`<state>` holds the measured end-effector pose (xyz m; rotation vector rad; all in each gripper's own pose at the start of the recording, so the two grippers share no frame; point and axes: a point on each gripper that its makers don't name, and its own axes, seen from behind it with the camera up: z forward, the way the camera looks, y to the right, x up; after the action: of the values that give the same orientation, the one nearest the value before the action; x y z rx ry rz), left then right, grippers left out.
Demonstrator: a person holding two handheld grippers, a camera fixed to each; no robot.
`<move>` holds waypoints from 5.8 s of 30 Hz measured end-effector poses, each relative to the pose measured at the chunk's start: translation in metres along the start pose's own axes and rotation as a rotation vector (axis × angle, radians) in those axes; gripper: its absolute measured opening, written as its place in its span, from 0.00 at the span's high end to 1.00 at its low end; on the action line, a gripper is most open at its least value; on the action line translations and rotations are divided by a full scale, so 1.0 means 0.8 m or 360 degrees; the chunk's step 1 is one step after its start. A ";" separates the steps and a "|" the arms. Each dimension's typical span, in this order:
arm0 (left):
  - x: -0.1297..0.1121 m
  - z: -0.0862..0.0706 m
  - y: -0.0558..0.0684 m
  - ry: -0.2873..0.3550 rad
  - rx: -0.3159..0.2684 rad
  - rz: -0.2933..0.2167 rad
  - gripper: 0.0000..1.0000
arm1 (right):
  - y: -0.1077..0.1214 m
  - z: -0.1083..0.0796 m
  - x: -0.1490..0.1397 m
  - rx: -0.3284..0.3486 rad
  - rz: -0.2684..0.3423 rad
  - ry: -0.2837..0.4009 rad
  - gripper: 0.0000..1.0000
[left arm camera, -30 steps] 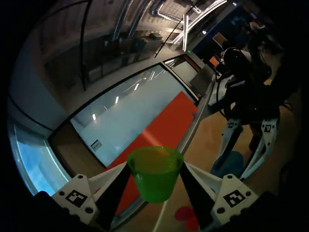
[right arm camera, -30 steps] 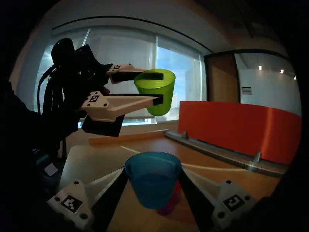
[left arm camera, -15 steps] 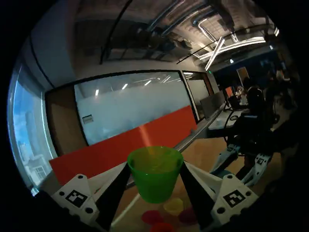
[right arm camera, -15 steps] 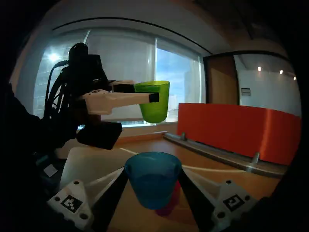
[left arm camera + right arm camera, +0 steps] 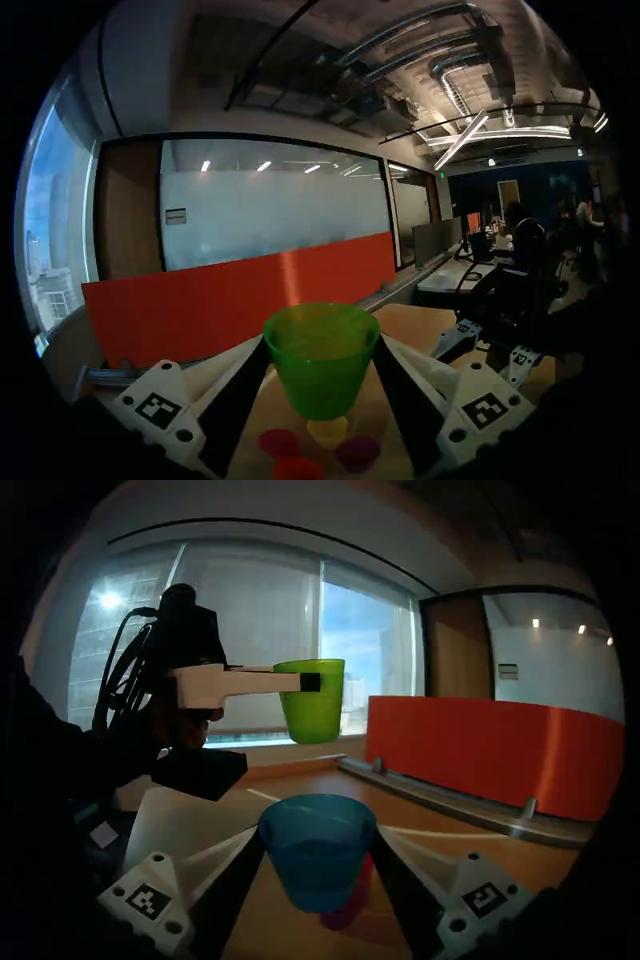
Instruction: Pour water
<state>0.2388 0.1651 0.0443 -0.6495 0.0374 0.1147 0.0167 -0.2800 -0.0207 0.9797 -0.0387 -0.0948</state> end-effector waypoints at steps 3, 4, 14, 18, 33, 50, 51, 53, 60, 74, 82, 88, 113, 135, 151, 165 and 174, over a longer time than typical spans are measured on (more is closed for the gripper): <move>-0.006 -0.003 -0.001 -0.0014 -0.0003 -0.0002 0.14 | 0.000 0.000 0.000 0.0001 0.0000 -0.0005 0.09; -0.009 -0.004 -0.001 -0.0021 -0.0004 -0.0005 0.14 | 0.000 0.000 0.000 0.0001 0.0000 -0.0010 0.09; -0.036 -0.016 -0.012 -0.0073 0.0018 -0.0049 0.14 | 0.010 -0.006 -0.008 -0.0025 0.0004 -0.0041 0.10; -0.052 -0.023 -0.018 -0.0106 0.0030 -0.0067 0.14 | 0.019 -0.013 -0.011 -0.0054 -0.0006 -0.0062 0.09; -0.099 -0.040 -0.028 -0.0211 0.0056 -0.0050 0.14 | 0.044 -0.025 -0.016 -0.0124 0.0009 -0.0113 0.09; -0.168 -0.055 -0.022 -0.0403 0.0019 -0.0014 0.13 | 0.073 -0.033 -0.053 -0.0173 0.0040 -0.0271 0.09; -0.172 -0.055 -0.021 -0.0413 0.0013 -0.0010 0.13 | 0.075 -0.033 -0.056 -0.0176 0.0042 -0.0285 0.09; -0.180 -0.056 -0.018 -0.0434 -0.0002 -0.0003 0.13 | 0.078 -0.034 -0.061 -0.0183 0.0047 -0.0316 0.09; -0.214 -0.057 -0.007 -0.0521 -0.0059 -0.0016 0.13 | 0.086 -0.036 -0.083 -0.0184 0.0022 -0.0425 0.09; -0.280 -0.067 0.019 -0.0718 -0.0188 0.0061 0.13 | 0.086 -0.028 -0.135 -0.0113 0.0009 -0.0637 0.09; -0.305 -0.069 0.033 -0.0781 -0.0246 0.0051 0.13 | 0.090 -0.026 -0.156 -0.0098 0.0015 -0.0707 0.09; -0.324 -0.070 0.041 -0.0845 -0.0293 0.0043 0.13 | 0.094 -0.027 -0.167 -0.0098 0.0025 -0.0742 0.09; -0.377 -0.065 0.058 -0.1041 -0.0412 0.0054 0.13 | 0.101 -0.033 -0.214 -0.0078 0.0054 -0.0856 0.09; -0.393 -0.071 0.061 -0.1054 -0.0426 0.0026 0.13 | 0.102 -0.029 -0.238 -0.0094 0.0096 -0.0871 0.08; -0.403 -0.072 0.060 -0.1077 -0.0420 0.0046 0.13 | 0.106 -0.032 -0.255 -0.0128 0.0105 -0.0879 0.08; -0.410 -0.073 0.056 -0.1122 -0.0405 0.0046 0.13 | 0.105 -0.037 -0.260 -0.0144 0.0124 -0.0882 0.00; -0.414 -0.080 0.052 -0.1171 -0.0372 0.0032 0.04 | 0.100 -0.049 -0.259 -0.0167 0.0128 -0.0887 0.00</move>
<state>-0.0949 0.1281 -0.0079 -0.8075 -0.6866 0.3756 -0.1813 -0.1833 0.0262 0.8216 -0.5786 -0.2913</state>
